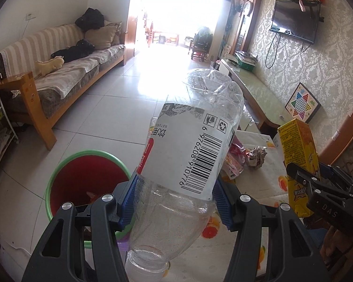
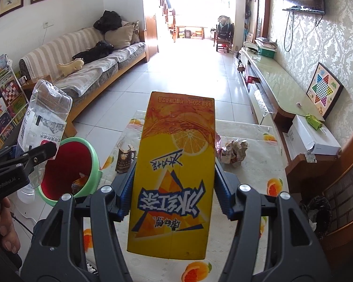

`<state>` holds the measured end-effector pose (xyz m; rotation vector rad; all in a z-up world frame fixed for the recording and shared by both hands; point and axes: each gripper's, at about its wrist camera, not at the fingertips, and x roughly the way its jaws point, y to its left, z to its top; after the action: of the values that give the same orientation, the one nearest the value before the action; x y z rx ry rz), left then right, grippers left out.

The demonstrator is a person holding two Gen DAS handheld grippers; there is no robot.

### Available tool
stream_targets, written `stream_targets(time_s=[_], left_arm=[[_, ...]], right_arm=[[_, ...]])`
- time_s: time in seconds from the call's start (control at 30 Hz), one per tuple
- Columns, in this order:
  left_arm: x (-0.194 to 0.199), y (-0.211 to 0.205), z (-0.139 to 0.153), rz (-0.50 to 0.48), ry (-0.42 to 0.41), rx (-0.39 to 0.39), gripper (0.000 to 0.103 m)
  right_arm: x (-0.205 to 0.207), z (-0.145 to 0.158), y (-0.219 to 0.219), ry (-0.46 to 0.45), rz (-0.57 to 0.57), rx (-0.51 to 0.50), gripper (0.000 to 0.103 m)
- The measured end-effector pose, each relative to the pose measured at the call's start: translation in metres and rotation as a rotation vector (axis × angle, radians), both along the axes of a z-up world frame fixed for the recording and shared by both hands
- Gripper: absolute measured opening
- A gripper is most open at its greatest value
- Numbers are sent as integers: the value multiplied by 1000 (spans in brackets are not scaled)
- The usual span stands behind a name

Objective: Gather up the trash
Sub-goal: 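Carry bottle and carton over the red bin and open both tools to drop them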

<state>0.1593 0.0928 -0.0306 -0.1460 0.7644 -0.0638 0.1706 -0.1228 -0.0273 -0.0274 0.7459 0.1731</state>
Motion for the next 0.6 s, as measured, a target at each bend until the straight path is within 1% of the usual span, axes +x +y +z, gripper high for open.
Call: stream_targets(time_s=[0.23, 0.37, 0.43, 0.6], left_arm=[[2, 56, -3, 98, 14, 10, 55], [3, 90, -13, 169, 31, 7, 55], [4, 107, -19, 198, 47, -6, 55], [13, 134, -37, 238, 83, -20, 55]], right_arm=[[15, 3, 49, -7, 86, 19, 57], [23, 2, 81, 0, 145, 30, 57], [27, 2, 97, 3, 174, 33, 57], [34, -4, 133, 14, 238, 37, 57]])
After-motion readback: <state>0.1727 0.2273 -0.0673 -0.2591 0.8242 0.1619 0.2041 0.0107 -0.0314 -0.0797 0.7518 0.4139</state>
